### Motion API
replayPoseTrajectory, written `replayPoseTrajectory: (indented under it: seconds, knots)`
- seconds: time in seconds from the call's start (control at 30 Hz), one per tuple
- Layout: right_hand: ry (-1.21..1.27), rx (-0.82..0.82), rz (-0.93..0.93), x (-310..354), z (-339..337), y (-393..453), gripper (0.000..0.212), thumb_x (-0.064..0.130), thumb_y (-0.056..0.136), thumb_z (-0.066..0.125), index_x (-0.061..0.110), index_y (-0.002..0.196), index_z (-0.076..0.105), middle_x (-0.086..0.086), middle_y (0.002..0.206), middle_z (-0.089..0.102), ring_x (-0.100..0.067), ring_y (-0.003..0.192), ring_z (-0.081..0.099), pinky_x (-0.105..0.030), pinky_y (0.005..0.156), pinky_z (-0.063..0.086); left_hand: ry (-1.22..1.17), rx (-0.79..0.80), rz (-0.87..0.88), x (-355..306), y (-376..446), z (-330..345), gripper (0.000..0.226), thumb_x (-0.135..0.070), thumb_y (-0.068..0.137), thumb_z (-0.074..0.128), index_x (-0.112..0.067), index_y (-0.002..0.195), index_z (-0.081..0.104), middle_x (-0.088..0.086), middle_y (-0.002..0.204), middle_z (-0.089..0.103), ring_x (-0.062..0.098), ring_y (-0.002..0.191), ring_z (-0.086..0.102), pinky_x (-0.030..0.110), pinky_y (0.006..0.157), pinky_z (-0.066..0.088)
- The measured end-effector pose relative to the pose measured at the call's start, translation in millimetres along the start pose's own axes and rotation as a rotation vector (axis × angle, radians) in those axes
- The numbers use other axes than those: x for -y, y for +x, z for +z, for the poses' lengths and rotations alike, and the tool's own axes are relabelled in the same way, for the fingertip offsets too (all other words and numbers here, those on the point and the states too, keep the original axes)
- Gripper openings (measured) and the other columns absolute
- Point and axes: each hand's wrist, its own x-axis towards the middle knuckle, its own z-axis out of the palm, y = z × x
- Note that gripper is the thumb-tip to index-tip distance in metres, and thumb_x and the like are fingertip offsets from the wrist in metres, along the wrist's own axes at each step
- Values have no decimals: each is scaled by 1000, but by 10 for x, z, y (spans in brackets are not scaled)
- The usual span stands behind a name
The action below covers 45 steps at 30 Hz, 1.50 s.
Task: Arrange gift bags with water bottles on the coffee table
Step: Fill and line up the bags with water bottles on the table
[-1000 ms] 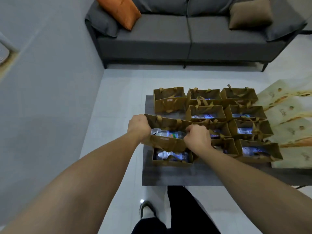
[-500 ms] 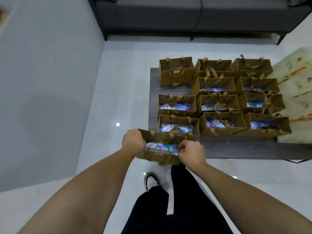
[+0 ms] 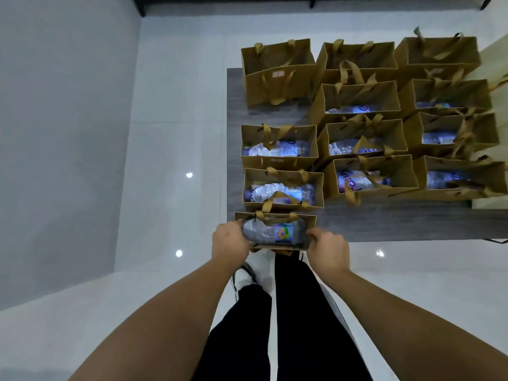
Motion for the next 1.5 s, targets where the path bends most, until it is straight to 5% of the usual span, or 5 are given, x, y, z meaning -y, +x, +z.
replayPoseTrajectory:
  seconds: [0.2,0.4,0.6,0.97,1.5]
  knots:
    - [82,-357,-189,87,-111,164,18,16,93,64,13,109,71,-8,101,62,-29,95,57,-34,71,46,-29,-23,-66,-30,120,88,26,-6,93,51,-13,110,69,12,100,66,24,80,51,31,74,47]
    - [-287,-88,-281,390,-369,569,43,19,88,64,19,131,62,-9,137,52,-30,129,39,-40,101,40,-50,-26,-109,-69,191,60,24,-12,98,48,-11,108,69,8,92,59,24,79,49,31,71,43]
    - [-460,-189,-380,387,-359,758,45,23,83,76,25,123,58,-22,159,19,-41,148,14,-55,119,22,-59,-28,-129,-61,246,80,23,-11,98,49,-12,111,68,6,91,58,22,79,50,29,71,43]
    - [-521,-65,-552,541,-486,1031,23,17,90,64,22,110,73,-5,122,51,-27,111,47,-42,93,40,-160,-38,-239,-149,417,147,26,-11,96,60,-16,121,64,1,95,62,21,82,59,31,77,56]
    - [-510,-121,-586,707,-687,1362,22,14,89,65,18,108,74,-4,116,51,-28,107,47,-41,93,37,-359,-103,-304,-419,729,-62,33,-11,94,64,-18,127,66,6,106,68,22,87,60,29,77,55]
